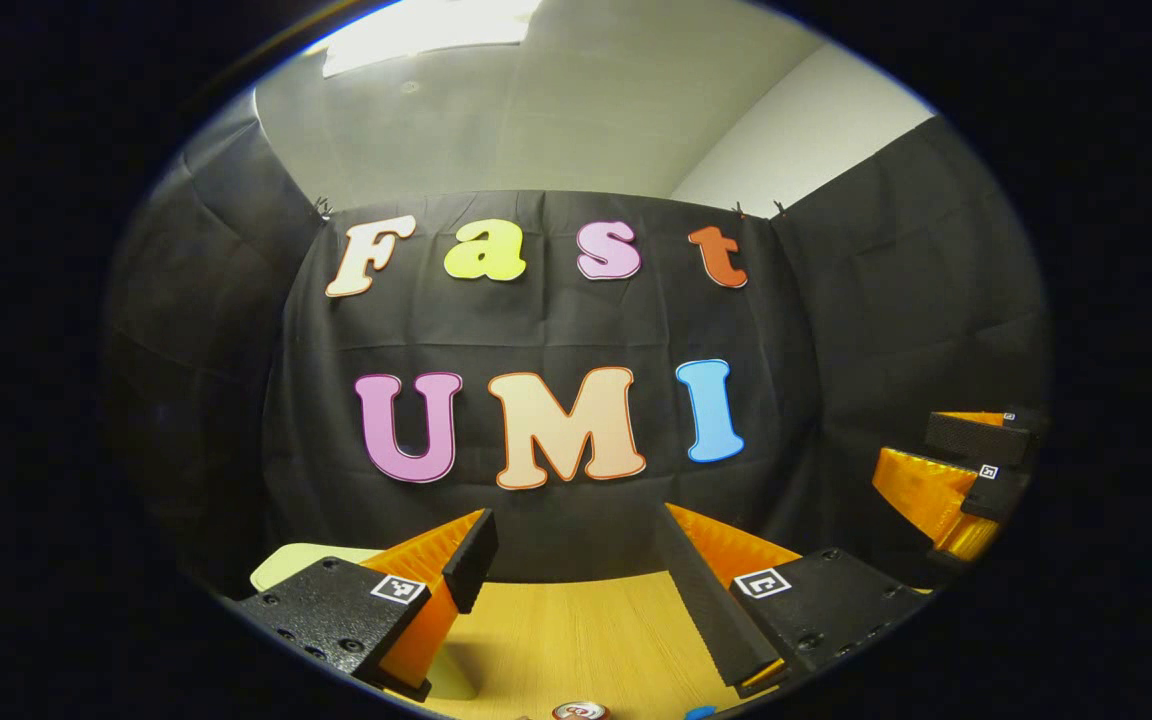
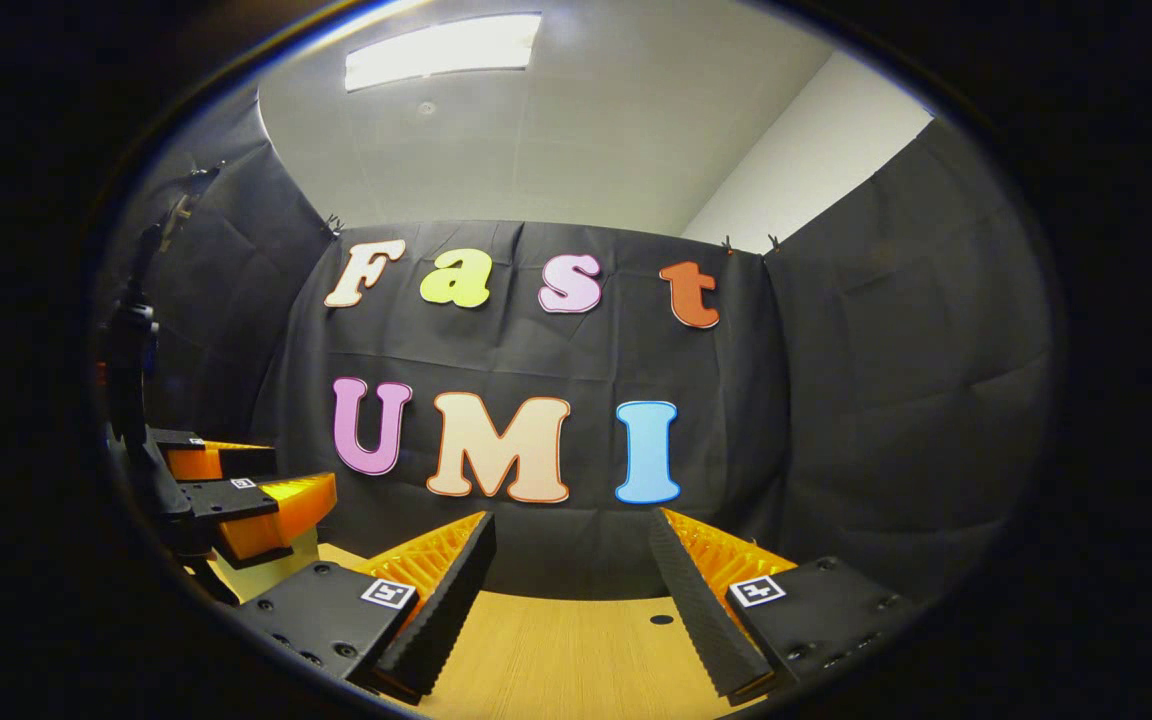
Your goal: Press the lid of the desktop garbage bin to open it, pick up the crumpled paper on the desktop and throw it into the bin, then pick up the pop can on the desktop and drop it into the bin, and finally close the garbage bin lid.
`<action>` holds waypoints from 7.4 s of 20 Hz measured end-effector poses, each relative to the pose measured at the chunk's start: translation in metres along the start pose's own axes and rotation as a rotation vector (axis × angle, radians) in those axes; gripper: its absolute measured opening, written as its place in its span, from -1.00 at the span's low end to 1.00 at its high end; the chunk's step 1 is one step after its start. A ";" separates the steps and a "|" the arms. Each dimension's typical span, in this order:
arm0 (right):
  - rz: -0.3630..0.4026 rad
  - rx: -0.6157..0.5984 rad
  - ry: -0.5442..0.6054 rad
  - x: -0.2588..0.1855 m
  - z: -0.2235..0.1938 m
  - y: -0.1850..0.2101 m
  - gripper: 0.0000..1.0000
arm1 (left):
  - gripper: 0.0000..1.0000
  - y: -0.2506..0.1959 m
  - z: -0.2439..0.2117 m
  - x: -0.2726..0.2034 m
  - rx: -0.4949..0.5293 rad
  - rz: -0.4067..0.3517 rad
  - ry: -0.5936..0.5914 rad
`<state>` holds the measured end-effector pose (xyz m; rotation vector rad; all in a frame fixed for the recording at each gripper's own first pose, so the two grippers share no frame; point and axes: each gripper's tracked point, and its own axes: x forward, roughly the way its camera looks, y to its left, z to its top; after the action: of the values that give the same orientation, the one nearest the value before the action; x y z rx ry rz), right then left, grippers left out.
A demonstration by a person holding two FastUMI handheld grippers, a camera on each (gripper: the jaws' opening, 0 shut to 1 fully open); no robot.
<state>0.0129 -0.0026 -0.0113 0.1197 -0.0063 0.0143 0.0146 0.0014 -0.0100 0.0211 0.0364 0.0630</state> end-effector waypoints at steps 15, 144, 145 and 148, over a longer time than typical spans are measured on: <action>0.066 0.007 0.040 0.010 -0.019 0.021 0.95 | 0.18 0.026 -0.004 0.001 0.024 0.044 0.024; 0.574 -0.015 0.144 0.091 -0.084 0.333 1.00 | 0.78 0.198 -0.116 -0.097 -0.023 0.176 0.234; 0.550 -0.011 0.142 0.094 -0.080 0.317 0.95 | 0.77 0.186 -0.116 -0.093 -0.030 0.150 0.232; 0.478 -0.023 0.142 0.096 -0.073 0.262 0.95 | 0.78 0.145 -0.123 -0.084 -0.062 0.065 0.235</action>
<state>0.1054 0.2680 -0.0514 0.0917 0.1065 0.5003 -0.0829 0.1433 -0.1270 -0.0476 0.2689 0.1315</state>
